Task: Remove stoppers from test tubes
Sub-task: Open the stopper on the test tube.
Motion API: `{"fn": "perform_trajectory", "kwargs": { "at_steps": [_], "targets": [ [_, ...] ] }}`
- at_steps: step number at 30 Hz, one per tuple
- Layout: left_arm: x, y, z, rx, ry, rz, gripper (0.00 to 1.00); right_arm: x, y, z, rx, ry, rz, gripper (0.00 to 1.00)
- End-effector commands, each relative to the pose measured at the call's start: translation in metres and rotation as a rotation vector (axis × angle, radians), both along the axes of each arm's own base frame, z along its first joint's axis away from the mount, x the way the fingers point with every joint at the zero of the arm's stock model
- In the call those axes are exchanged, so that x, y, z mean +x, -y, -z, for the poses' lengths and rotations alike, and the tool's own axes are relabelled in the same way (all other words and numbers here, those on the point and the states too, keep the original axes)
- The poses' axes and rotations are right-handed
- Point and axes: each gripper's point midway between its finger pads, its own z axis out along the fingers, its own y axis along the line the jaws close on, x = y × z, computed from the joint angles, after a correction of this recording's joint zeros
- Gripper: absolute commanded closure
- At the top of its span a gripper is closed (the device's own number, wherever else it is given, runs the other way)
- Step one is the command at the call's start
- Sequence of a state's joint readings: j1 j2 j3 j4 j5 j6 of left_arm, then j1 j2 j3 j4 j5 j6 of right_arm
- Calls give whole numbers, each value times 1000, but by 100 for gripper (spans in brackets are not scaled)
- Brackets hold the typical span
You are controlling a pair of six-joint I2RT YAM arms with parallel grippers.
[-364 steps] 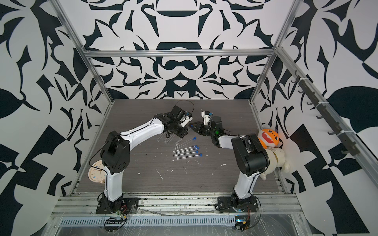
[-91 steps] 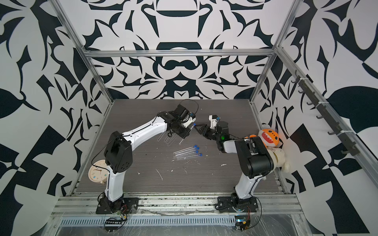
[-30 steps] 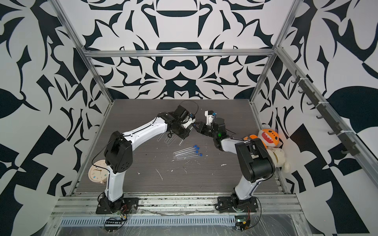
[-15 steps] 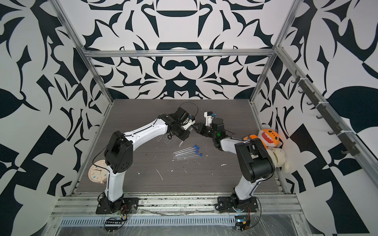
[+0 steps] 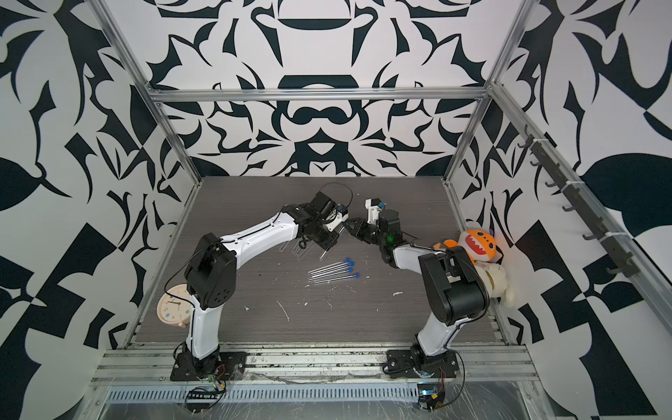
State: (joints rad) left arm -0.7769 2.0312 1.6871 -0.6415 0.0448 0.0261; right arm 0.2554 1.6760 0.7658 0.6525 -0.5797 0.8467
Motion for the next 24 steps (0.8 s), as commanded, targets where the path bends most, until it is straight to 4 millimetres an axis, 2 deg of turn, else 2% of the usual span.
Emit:
{"fn": "perform_trajectory", "kwargs": {
  "at_steps": [1, 18, 24],
  "targets": [
    [-20, -23, 12, 88, -66, 0, 100, 23, 17, -63, 26, 197, 88, 100],
    [-21, -25, 17, 99, -68, 1, 100, 28, 26, -81, 91, 220, 115, 100],
    [-21, -27, 16, 107, -61, 3, 100, 26, 30, -74, 16, 213, 122, 100]
  ]
}}
